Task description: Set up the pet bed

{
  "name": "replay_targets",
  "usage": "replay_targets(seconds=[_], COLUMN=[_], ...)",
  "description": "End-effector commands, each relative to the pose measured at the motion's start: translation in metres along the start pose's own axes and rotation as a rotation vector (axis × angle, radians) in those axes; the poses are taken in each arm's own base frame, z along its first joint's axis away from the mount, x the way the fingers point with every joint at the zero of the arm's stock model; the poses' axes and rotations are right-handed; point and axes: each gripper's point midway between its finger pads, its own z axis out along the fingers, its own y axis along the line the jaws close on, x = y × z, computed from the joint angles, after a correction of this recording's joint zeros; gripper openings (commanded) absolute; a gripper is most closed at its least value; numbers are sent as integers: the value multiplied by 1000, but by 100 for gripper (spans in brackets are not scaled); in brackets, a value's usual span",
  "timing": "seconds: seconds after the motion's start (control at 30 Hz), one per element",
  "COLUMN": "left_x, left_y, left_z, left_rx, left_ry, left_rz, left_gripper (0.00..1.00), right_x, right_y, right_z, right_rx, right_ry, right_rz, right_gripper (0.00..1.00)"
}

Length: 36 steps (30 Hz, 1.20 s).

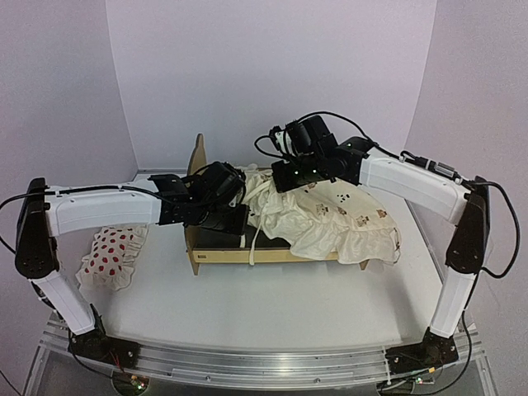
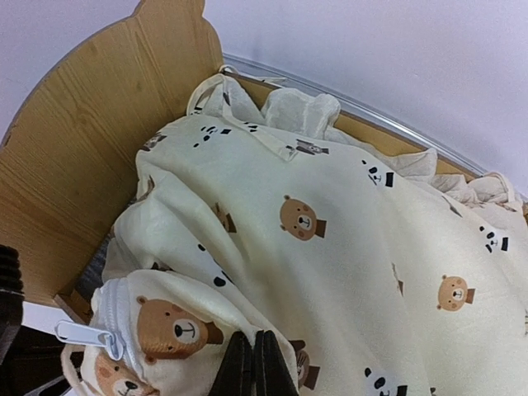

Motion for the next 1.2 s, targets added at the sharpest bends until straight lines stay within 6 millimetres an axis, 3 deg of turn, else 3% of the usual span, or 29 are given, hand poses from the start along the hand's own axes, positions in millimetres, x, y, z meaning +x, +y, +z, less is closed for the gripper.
replay_targets(seconds=[0.0,0.17,0.63,0.97,1.07,1.17], left_x=[-29,-31,7,30,38,41], left_y=[-24,-23,24,29,27,24], left_z=[-9,-7,1,17,21,18], left_rx=[83,64,-134,-163,-152,-120], left_ry=[-52,-45,17,96,128,138], left_rz=[-58,-66,-61,-43,-33,-33], left_gripper=[1,1,1,5,10,36], right_x=[-12,-9,7,30,44,57], right_y=[-22,-21,-3,-7,-13,-17], right_z=[-5,-3,17,29,34,41], right_rx=[115,105,17,40,67,86], right_ry=[-52,-43,10,64,92,122], right_rz=[-40,-43,-1,0,-7,-10], right_gripper=[0,0,0,0,0,0])
